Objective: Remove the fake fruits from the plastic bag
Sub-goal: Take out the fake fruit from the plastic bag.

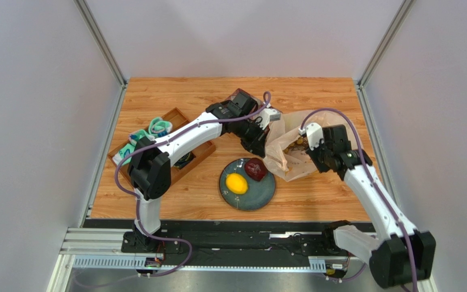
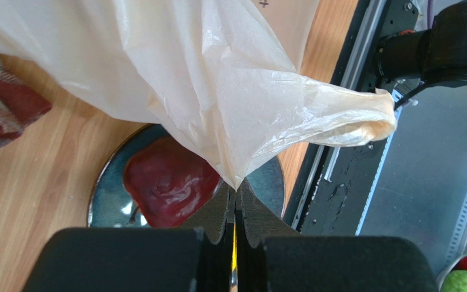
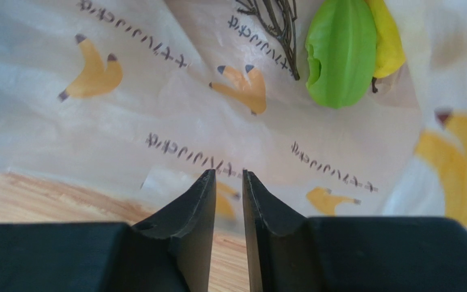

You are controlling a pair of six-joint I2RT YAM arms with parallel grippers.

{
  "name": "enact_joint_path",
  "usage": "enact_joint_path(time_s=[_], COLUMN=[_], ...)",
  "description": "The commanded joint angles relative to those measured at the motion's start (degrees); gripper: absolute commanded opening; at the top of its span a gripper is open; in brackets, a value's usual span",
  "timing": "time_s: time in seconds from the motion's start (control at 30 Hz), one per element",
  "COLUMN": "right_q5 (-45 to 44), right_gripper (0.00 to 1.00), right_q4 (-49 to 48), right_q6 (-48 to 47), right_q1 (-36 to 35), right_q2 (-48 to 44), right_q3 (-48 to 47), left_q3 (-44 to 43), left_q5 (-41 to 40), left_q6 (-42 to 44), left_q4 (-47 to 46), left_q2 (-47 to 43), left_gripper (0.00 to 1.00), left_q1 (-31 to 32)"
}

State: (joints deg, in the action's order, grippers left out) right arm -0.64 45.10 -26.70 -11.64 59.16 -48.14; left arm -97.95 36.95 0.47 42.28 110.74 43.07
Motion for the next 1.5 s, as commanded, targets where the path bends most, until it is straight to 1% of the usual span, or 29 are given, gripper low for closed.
enact_joint_path(time_s=[0.0, 0.03, 0.07, 0.1, 0.17, 0.2, 0.3, 0.4, 0.43, 0.47, 0.57, 0.67, 0.77, 0.83, 0.9, 0.97, 1.0, 1.03, 1.07, 1.17, 1.2, 1.23, 1.27, 1.4, 1.47], right_q5=[-0.2, -0.3, -0.8, -1.2, -3.3, -3.8, -5.2, -5.2, -5.4, -5.4, -4.5, -3.7, -4.7, -4.9, -4.1, -3.7, -3.8, -3.8, -3.5, -0.9, -0.2, 2.8, 4.1, 9.8, 13.2], right_gripper=[0.30, 0.35, 0.37, 0.43, 0.48, 0.54, 0.56, 0.56, 0.57, 0.56, 0.57, 0.60, 0.65, 0.69, 0.70, 0.65, 0.56, 0.51, 0.42, 0.34, 0.33, 0.33, 0.33, 0.33, 0.34], right_q4=[-5.9, -6.7, -6.9, -6.9, -7.1, -7.2, -8.8, -9.7, -9.8, -9.8, -10.0, -10.3, -11.5, -13.6, -14.5, -13.8, -12.6, -12.1, -11.8, -10.4, -8.6, -7.1, -5.7, 4.8, 8.0], right_q6=[-0.7, -1.8, -2.1, -2.5, -2.8, -3.1, -4.8, -6.1, -6.3, -6.3, -6.8, -7.2, -7.3, -7.8, -8.5, -9.2, -9.2, -9.0, -9.1, -9.3, -9.1, -8.6, -7.4, -4.4, -4.2], right_q1=[3.3, 3.9, 5.3, 6.1, 8.0, 8.6, 10.2, 11.1, 11.2, 12.9, 13.5, 13.6, 13.7, 13.6, 13.7, 13.7, 13.7, 13.8, 13.9, 14.0, 14.0, 14.0, 14.0, 13.9, 13.7], right_q2=[12.9, 15.1, 17.5, 21.2, 24.6, 27.0, 29.3, 31.7, 33.5, 34.4, 38.7, 43.7, 48.1, 49.4, 50.6, 51.0, 50.7, 50.0, 48.9, 42.1, 40.3, 36.2, 34.5, 25.2, 20.1], right_q3=[-6.3, -8.5, -9.8, -10.9, -14.2, -15.0, -16.7, -19.0, -19.8, -21.5, -24.4, -26.4, -28.5, -28.8, -28.8, -29.2, -29.5, -29.0, -28.5, -25.9, -25.7, -25.6, -26.0, -26.9, -26.4], left_q3=[-1.9, -2.0, -2.2, -2.4, -2.9, -2.9, -2.6, -2.8, -2.9, -2.9, -2.9, -3.0, -3.3, -3.5, -3.4, -3.2, -3.2, -3.1, -3.2, -3.3, -3.6, -3.7, -3.9, -5.3, -6.3], left_q5=[-0.6, -0.6, -0.9, -1.0, -1.0, -0.8, 0.1, 0.8, 1.2, 2.1, 2.9, 3.0, 3.0, 3.0, 2.9, 2.7, 2.7, 2.7, 2.5, 2.2, 2.0, 1.7, 1.5, 1.4, 1.2], left_q6=[1.1, 1.1, 1.1, 1.4, 1.6, 1.6, 1.2, 0.9, 0.6, 0.4, 0.1, 0.1, 0.2, 0.4, 0.5, 0.8, 0.8, 0.7, 0.8, 0.9, 1.0, 1.1, 1.1, 1.1, 1.5], left_q4=[-0.1, -0.3, -0.2, -0.2, 0.3, 0.1, -0.5, -0.4, -0.4, -0.6, -0.9, -1.0, -0.8, -0.5, -0.6, -0.6, -0.7, -0.5, -0.5, -0.7, -0.7, -0.7, -0.5, -0.6, -0.4], left_q2=[-3.0, -2.7, -2.6, -2.6, -2.6, -2.7, -3.1, -2.9, -2.9, -2.9, -2.9, -2.7, -2.4, -2.4, -2.4, -2.3, -2.4, -2.3, -2.4, -2.3, -2.1, -2.1, -1.8, -0.8, 0.1], left_gripper=[0.00, 0.00, 0.00, 0.00, 0.00, 0.00, 0.00, 0.00, 0.00, 0.00, 0.00, 0.00, 0.00, 0.00, 0.00, 0.00, 0.00, 0.00, 0.00, 0.00, 0.00, 0.00, 0.00, 0.00, 0.00], left_q1=[0.8, 0.8, 0.8, 0.8, 0.8, 0.8, 0.8, 0.8, 0.8, 0.8, 1.0, 1.1, 1.1, 1.2, 1.2, 1.3, 1.3, 1.4, 1.4, 1.4, 1.4, 1.4, 1.4, 1.4, 1.4])
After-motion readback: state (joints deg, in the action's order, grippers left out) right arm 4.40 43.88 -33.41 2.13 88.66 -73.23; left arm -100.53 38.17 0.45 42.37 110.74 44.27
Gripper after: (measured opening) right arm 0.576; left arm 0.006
